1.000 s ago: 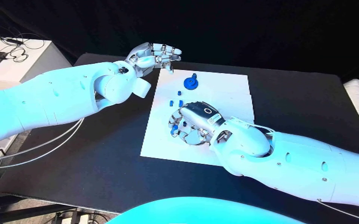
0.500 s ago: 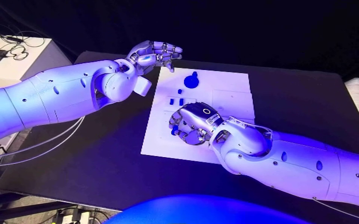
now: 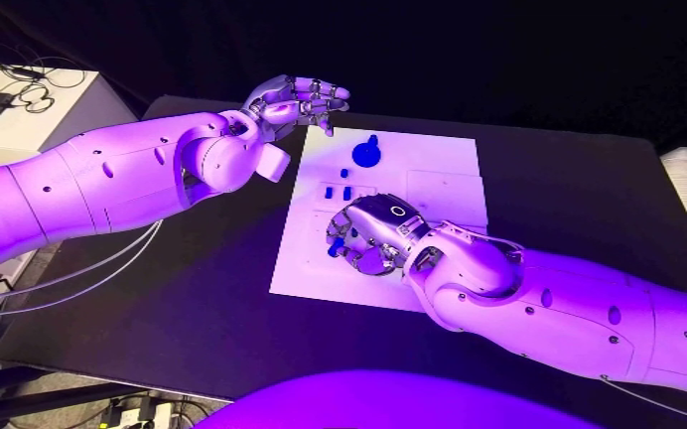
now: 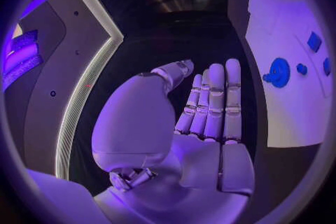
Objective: Assemble the parts on the task board
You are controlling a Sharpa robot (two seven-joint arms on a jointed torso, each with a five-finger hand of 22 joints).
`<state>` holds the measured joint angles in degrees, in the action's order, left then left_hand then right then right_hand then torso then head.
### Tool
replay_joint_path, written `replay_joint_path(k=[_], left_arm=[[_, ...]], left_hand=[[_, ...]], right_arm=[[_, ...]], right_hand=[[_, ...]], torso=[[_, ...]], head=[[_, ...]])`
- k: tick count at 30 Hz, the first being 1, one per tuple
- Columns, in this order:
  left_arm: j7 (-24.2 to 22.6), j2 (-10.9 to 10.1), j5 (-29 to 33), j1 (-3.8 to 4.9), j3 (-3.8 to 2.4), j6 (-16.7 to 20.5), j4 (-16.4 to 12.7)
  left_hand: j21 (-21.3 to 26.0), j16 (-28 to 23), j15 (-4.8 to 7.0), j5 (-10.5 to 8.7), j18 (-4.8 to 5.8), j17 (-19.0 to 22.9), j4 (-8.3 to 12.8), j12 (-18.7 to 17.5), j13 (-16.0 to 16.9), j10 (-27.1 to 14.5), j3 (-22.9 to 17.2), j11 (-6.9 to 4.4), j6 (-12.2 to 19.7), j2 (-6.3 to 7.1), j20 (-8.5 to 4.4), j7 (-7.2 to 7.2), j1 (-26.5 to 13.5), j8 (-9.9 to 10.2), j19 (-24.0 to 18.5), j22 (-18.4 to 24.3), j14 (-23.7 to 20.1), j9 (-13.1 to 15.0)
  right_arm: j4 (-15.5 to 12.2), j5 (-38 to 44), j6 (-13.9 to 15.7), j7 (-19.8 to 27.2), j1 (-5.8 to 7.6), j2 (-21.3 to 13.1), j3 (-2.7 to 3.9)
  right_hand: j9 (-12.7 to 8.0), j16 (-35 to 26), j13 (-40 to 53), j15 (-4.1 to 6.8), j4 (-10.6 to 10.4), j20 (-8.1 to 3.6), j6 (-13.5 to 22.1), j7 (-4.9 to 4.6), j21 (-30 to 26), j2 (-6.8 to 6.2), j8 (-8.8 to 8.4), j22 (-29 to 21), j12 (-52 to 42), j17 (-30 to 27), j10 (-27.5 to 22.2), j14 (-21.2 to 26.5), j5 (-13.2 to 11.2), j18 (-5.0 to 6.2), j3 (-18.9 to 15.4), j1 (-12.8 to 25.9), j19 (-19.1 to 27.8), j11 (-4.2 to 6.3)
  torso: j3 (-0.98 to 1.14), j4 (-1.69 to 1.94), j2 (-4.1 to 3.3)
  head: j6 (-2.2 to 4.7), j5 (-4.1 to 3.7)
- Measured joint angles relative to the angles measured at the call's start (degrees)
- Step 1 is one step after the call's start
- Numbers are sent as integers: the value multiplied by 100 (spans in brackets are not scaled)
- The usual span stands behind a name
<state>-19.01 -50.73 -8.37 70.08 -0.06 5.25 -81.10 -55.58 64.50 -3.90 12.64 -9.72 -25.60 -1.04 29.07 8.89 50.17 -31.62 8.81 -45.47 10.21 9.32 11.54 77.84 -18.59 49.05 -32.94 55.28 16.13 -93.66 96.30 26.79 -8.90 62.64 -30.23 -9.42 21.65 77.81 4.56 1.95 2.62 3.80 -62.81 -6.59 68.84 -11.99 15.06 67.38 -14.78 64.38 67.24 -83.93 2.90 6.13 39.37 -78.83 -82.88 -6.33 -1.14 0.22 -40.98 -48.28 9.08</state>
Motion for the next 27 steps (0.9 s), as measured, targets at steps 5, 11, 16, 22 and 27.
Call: replay_joint_path(k=[5,11,16,22,27], left_arm=[[5,0,0,0,0,0,-2],[11,-1,0,0,0,-1,-1],[14,-1,0,0,0,-2,2],[19,2,0,0,0,-3,5],[24,2,0,0,0,-4,7]], left_hand=[[21,0,0,0,0,-3,0,0,0,-13,0,-13,0,0,0,0,0,0,0,10,0,0],[21,0,0,0,0,-6,0,0,0,-21,0,-21,0,0,0,0,0,0,0,16,0,0],[21,0,0,0,0,-6,0,0,0,-21,0,-21,0,0,0,0,0,0,0,16,0,0],[21,0,0,0,0,-5,0,0,0,-21,0,-21,0,0,0,0,0,0,0,16,0,0],[21,0,0,0,0,-5,0,0,0,-21,0,-21,0,0,0,0,0,0,0,15,0,0]], right_arm=[[21,25,-6,-7,0,-1,0],[17,58,-6,-15,0,-9,-1],[-1,77,-5,-24,-5,-34,-8],[-29,95,-6,-41,-12,-51,-12],[-57,107,-11,-49,-12,-69,-10]], right_hand=[[0,0,0,0,0,0,0,0,0,0,0,0,0,0,0,0,0,1,0,0,0,0],[0,0,0,0,0,0,0,0,0,0,0,0,-1,-1,0,0,0,1,0,0,0,0],[-3,0,0,0,-1,0,0,0,0,0,0,0,-1,-1,0,0,-1,1,0,0,0,0],[4,0,0,0,-1,0,0,0,0,0,0,0,-2,-1,12,0,-4,1,-1,0,0,-12],[3,0,0,0,19,0,-21,-20,0,14,0,9,-2,8,22,0,-12,1,12,-17,0,-22]], torso=[[0,1,1],[0,4,1],[0,4,-2],[0,4,-3],[0,5,-2]], head=[[-1,-9],[-4,-12],[-13,-7],[-25,-5],[-38,-8]])
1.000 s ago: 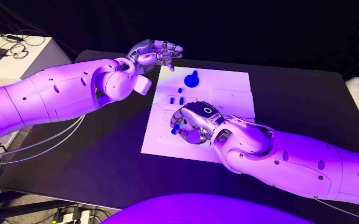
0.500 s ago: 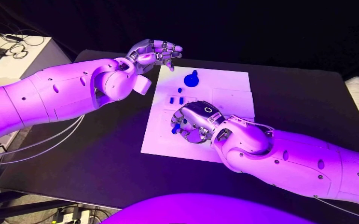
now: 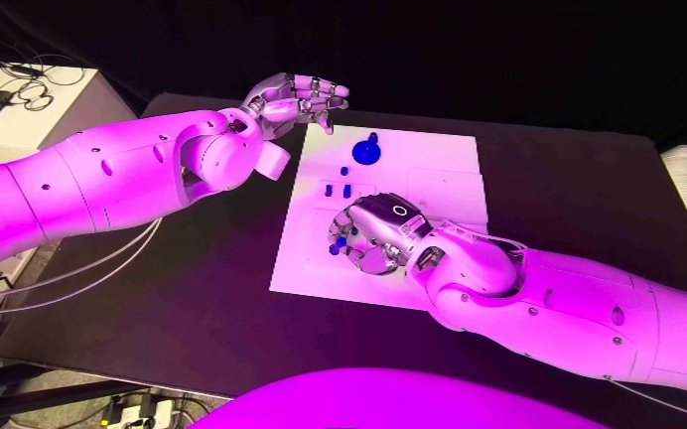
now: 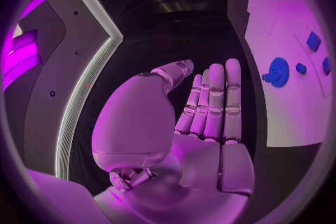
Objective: Assemble the parts on the task board
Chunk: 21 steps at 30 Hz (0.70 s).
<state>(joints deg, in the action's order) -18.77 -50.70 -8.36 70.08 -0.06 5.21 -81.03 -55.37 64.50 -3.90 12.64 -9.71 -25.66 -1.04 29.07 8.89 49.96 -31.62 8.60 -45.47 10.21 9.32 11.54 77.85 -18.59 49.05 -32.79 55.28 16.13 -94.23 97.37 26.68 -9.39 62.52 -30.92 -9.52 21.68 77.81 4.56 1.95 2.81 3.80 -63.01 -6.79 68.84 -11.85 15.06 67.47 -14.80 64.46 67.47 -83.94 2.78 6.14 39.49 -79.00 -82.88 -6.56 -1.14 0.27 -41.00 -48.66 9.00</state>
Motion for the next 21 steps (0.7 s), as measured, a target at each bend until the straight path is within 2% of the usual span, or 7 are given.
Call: replay_joint_path(k=[10,15,21], left_arm=[[6,-1,0,0,0,0,2],[9,-1,1,0,0,0,0],[13,0,1,0,0,0,-2]], left_hand=[[0,0,0,0,0,0,-9,0,0,0,10,0,0,0,0,0,0,-11,0,5,0,0],[0,0,0,0,0,0,-17,0,-5,0,17,0,0,0,0,0,0,-28,0,17,0,0],[0,0,0,0,0,1,-16,0,-5,0,17,0,0,0,0,0,0,-28,0,16,0,0]], right_arm=[[3,42,-46,-29,2,6,2],[44,138,-107,-60,2,75,2],[121,325,-192,-83,14,200,-26]], right_hand=[[0,0,0,0,5,0,0,0,0,0,0,-6,1,-8,0,0,-10,0,-2,-1,0,0],[8,-23,0,0,30,-21,0,0,-14,3,-1,-18,33,-29,0,0,144,1,23,2,21,0],[11,-23,1,0,37,-21,2,1,-23,19,-13,-18,52,-29,0,0,168,1,28,19,21,0]], torso=[[2,-4,3],[1,-8,3],[0,-2,3]], head=[[-7,0],[-2,-9],[-2,-26]])
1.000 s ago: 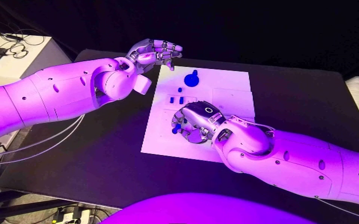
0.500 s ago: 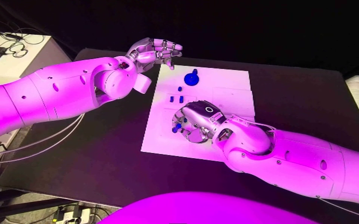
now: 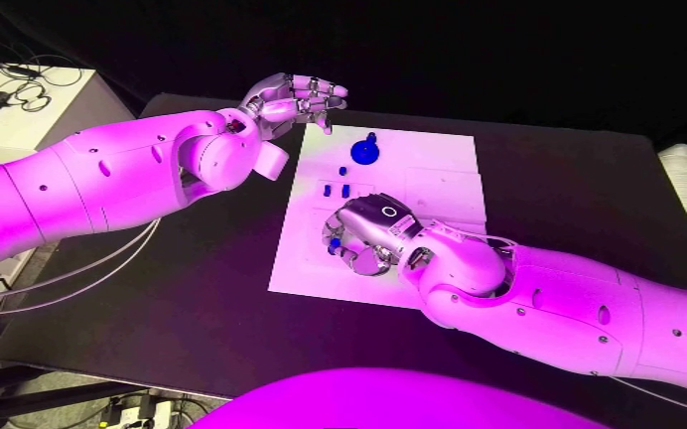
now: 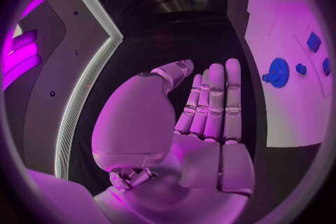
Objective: Assemble the parts on the task board
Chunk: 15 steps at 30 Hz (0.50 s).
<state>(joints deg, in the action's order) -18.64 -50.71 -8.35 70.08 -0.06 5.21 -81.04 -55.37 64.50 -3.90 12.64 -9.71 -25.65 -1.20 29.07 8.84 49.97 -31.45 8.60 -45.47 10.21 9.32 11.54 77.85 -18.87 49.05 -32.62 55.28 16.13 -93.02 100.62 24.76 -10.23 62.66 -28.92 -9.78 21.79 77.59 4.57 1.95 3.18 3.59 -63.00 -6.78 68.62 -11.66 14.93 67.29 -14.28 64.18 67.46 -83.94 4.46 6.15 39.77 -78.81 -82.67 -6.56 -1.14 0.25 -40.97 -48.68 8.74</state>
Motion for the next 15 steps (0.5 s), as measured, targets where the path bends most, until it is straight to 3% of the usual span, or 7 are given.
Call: replay_joint_path(k=[7,11,13,15], left_arm=[[6,-1,0,0,0,0,0],[11,-3,0,0,0,0,0],[14,-3,0,0,0,0,0],[16,-3,0,0,0,0,0]], left_hand=[[0,0,0,0,0,0,0,0,0,0,0,0,0,0,0,0,0,0,0,0,0,0],[0,0,0,0,0,0,0,0,0,0,0,0,0,0,0,0,0,0,0,0,0,0],[20,0,0,0,0,0,-1,0,0,0,-1,0,2,0,2,2,0,0,1,1,0,0],[40,0,0,0,0,0,-16,0,0,0,-16,0,21,0,22,21,0,0,21,11,0,0]], right_arm=[[41,199,-29,-15,8,67,-21],[54,234,-19,21,6,76,-29],[66,235,-7,47,4,76,-33],[81,233,5,85,-1,74,-42]], right_hand=[[-1,-24,9,0,0,0,6,-4,-24,16,-22,-11,18,-18,0,0,55,0,0,16,0,0],[19,-40,170,0,21,22,92,-51,-95,69,-60,-63,149,-11,0,0,302,1,-41,69,22,0],[8,-236,240,-82,-44,65,327,-111,-447,65,-196,-382,357,-316,-93,37,498,1,-138,160,212,93],[-36,-508,211,-187,-110,128,477,-171,-869,-18,-293,-765,555,-740,-195,154,601,1,-214,350,412,192]], torso=[[-3,7,1],[-3,2,3],[-3,-2,3],[-2,-5,4]], head=[[-12,-5],[-13,4],[-13,5],[-8,5]])
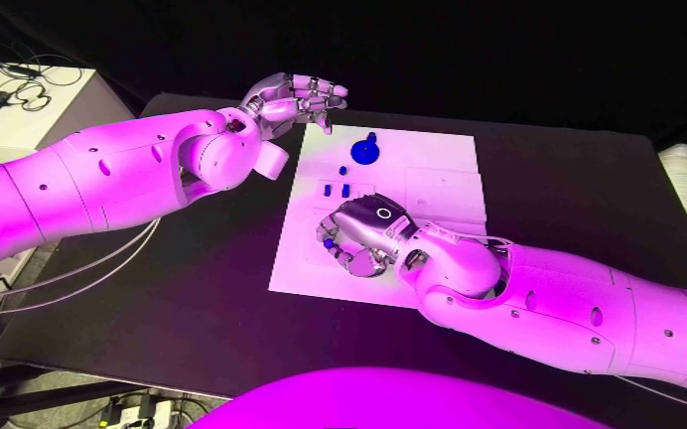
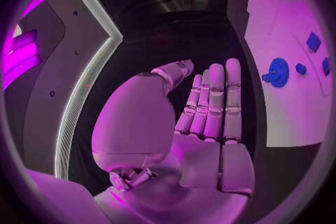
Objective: Assemble the parts on the task board
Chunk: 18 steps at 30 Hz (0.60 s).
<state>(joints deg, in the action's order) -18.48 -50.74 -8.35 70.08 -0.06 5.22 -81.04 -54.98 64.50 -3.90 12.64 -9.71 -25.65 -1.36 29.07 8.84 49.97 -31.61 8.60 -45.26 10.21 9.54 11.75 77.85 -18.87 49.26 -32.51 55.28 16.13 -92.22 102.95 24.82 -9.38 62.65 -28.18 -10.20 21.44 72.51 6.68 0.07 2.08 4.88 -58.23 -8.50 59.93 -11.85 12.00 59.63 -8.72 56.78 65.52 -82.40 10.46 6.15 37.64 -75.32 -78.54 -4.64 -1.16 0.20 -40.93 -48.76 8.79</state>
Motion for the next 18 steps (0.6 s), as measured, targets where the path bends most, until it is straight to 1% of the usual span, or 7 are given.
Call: replay_joint_path(k=[1,4,6,8,10,14,18], left_arm=[[1,0,0,0,0,0,0],[5,-2,0,0,0,0,0],[8,-3,0,0,0,0,0],[10,-6,0,0,0,0,0],[11,-8,0,0,0,0,2],[17,-10,0,0,0,0,2],[28,-10,0,0,0,0,7]], left_hand=[[0,0,0,0,0,0,0,0,0,0,0,0,0,0,0,0,0,0,0,0,0,0],[0,0,0,0,0,0,0,0,0,0,0,0,0,0,0,0,0,0,0,0,0,0],[0,0,0,0,0,0,0,0,0,0,0,0,0,0,0,0,0,0,0,0,0,0],[0,0,0,0,0,0,0,0,0,0,0,0,0,0,0,0,0,0,0,0,0,0],[0,0,0,0,0,0,0,0,0,0,0,0,0,0,0,0,0,0,0,0,0,0],[0,0,0,0,0,0,0,22,0,0,0,0,0,0,0,0,0,0,0,5,0,0],[0,0,0,0,0,0,0,22,0,0,0,0,0,0,-1,0,0,0,0,5,0,0]], right_arm=[[3,-3,3,17,-4,-2,-7],[19,-16,4,59,-26,-13,-33],[23,-22,5,84,-36,-23,-36],[24,-26,11,99,-36,-31,-36],[24,-31,23,111,-35,-39,-36],[18,-42,77,125,-33,-57,-34],[-17,-51,172,137,-33,-95,-33]], right_hand=[[-3,-63,-45,-9,-12,23,26,-26,-98,-50,-19,-85,61,-92,-64,48,6,0,-34,50,45,-16],[-43,-491,-218,-96,-18,124,312,-80,-853,-197,-174,-748,255,-729,-503,385,-7,214,-285,103,394,-133],[-63,-707,-266,-133,0,170,422,-130,-1295,-252,-240,-1119,254,-1093,-730,624,10,227,-524,13,602,-181],[-87,-837,-276,-169,1,214,540,-147,-1630,-203,-284,-1384,218,-1358,-982,848,66,318,-847,-135,778,-217],[-119,-902,-273,-207,-39,249,662,-180,-1920,-132,-348,-1610,123,-1556,-1211,1041,103,318,-1249,-300,931,-254],[-178,-903,-245,-262,-314,324,850,-165,-2149,-10,-426,-1734,-206,-1888,-1663,1349,139,318,-2061,-734,1043,-307],[-194,-788,-194,-326,-763,345,1033,-127,-2188,-52,-455,-1697,-647,-2049,-2031,1548,152,319,-2502,-1148,1125,-343]], torso=[[1,0,0],[2,0,0],[5,0,0],[5,0,0],[6,1,0],[5,1,-1],[7,3,-3]], head=[[2,0],[9,-3],[11,-10],[16,-20],[20,-27],[37,-46],[57,-59]])
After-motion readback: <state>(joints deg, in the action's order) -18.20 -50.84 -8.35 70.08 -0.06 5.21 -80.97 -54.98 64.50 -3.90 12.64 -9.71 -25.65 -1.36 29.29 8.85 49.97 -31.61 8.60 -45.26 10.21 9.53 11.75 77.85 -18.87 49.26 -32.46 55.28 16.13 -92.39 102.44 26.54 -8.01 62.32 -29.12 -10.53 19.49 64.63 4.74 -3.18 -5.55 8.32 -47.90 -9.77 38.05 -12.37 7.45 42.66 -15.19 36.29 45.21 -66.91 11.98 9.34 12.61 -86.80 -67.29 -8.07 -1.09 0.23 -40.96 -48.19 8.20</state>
